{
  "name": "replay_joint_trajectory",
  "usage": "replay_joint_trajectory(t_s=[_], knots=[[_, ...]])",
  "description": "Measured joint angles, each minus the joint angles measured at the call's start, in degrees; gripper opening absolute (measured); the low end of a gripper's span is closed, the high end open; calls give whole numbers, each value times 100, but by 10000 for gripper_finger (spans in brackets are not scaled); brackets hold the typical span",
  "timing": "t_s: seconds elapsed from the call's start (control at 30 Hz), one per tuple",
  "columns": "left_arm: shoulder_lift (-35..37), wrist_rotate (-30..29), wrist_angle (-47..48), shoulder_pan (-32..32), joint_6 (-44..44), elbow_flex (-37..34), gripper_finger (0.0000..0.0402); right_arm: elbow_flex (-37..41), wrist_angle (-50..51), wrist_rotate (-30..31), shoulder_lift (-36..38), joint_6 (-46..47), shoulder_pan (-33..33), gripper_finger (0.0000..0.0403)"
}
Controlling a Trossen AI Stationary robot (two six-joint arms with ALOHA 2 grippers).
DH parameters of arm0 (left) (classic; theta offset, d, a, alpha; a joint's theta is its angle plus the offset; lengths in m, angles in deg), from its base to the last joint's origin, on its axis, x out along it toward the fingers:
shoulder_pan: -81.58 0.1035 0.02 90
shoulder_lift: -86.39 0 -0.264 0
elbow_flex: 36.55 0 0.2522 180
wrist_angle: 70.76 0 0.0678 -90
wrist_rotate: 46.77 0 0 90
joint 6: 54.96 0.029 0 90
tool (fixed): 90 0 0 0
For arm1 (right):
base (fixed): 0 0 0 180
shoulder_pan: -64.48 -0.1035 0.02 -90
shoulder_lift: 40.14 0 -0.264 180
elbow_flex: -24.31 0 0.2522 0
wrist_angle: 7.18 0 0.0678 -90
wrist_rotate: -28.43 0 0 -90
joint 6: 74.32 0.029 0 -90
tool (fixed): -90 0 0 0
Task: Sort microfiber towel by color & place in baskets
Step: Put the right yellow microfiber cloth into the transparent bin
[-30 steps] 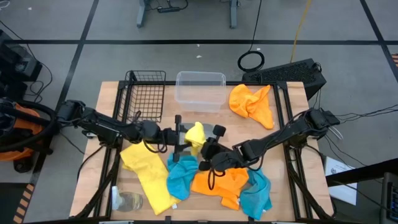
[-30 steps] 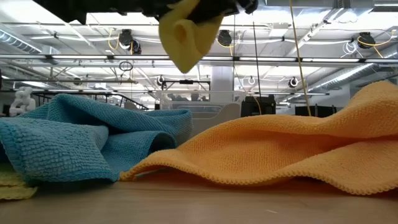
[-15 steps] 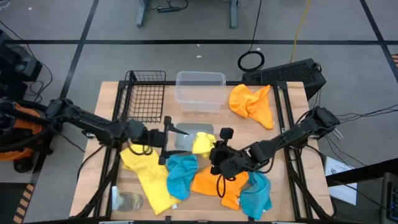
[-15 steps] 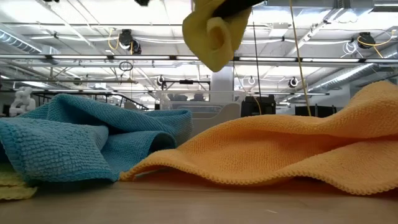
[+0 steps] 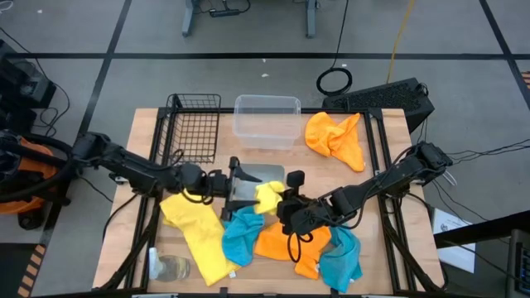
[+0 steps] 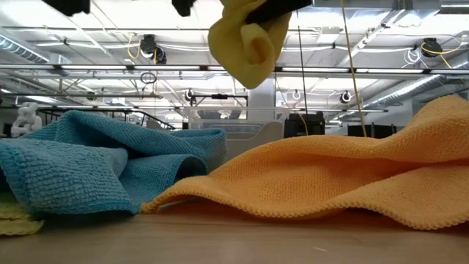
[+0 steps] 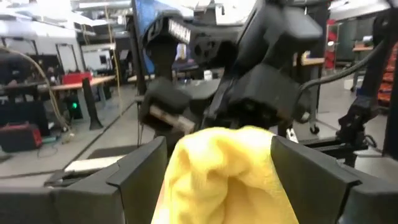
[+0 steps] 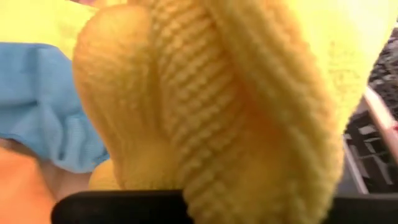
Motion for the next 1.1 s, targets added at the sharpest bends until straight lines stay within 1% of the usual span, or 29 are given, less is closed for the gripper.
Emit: replay_joint_trajectory(t_s=[0.07, 0.2, 0.3, 0.4, 0.63, 0.73, 0.8, 0.87, 0.93, 1.03, 1.1], knots=[[-61, 193, -51, 81, -186, 47, 290, 0, 60, 176, 0, -3, 0, 13], [-185, 313, 8, 168, -278, 166, 290, 0, 125, 214, 0, -64, 9, 13], [-340, 421, 381, 252, -262, 278, 290, 0, 95, 243, -2, -130, 9, 13], [-535, 592, 574, 341, -262, 419, 290, 0, 102, 464, -7, -130, 7, 13], [-871, 621, 587, 615, -262, 514, 290, 0, -19, 483, -3, -110, 7, 13], [-884, 789, 716, 709, -248, 514, 289, 0, -53, 489, 0, -114, 7, 17], [-884, 921, 753, 726, -162, 516, 281, 0, -64, 487, 0, -108, 2, 26], [-884, 963, 798, 721, 58, 520, 256, 0, -66, 483, 2, -110, 0, 44], [-884, 963, 818, 658, 295, 520, 211, 0, -99, 497, 2, -108, 0, 67], [-877, 949, 790, 614, 586, 522, 108, 4, -164, 532, 2, -49, -22, 107], [-841, 923, 789, 610, 655, 522, 37, 4, -110, 527, 2, 228, -22, 136]])
